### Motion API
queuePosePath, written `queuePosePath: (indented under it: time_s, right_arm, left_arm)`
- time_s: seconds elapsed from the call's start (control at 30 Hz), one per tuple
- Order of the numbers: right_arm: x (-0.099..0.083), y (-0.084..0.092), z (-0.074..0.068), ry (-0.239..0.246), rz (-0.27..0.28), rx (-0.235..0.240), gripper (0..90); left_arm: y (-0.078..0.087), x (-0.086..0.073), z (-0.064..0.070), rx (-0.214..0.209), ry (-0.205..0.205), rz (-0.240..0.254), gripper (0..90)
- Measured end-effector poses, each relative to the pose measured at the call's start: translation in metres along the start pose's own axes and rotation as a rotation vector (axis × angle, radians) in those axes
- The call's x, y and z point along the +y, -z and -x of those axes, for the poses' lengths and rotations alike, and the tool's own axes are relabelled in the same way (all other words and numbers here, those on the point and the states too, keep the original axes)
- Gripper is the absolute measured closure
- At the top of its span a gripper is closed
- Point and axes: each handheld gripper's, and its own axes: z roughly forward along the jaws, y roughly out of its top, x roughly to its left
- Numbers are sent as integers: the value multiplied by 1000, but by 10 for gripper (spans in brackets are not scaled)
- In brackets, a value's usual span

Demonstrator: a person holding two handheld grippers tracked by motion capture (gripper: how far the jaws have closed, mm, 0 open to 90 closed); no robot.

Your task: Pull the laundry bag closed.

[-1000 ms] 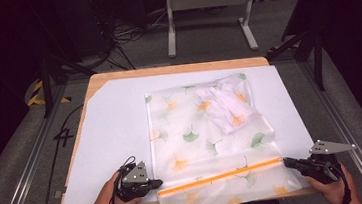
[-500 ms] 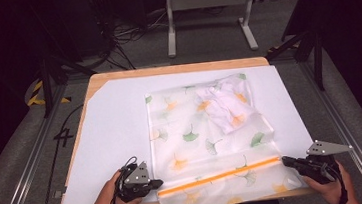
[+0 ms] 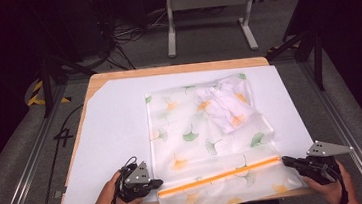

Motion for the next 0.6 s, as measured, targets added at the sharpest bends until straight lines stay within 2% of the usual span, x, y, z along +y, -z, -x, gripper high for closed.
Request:
queuePosePath:
  time_s: [0.33, 0.4, 0.43, 0.6]
  right_arm:
    - [5, 6, -2, 58, 48, -15, 806]
    - [5, 6, -2, 60, 50, -15, 802]
    - [7, 7, -2, 67, 57, -19, 793]
    - [10, 8, -1, 82, 69, -28, 764]
  left_arm:
    - [5, -1, -3, 37, 15, 33, 898]
    - [6, -1, -2, 39, 24, 41, 863]
    - [8, -1, -4, 48, 16, 46, 863]
    - [13, -2, -5, 83, 24, 63, 845]
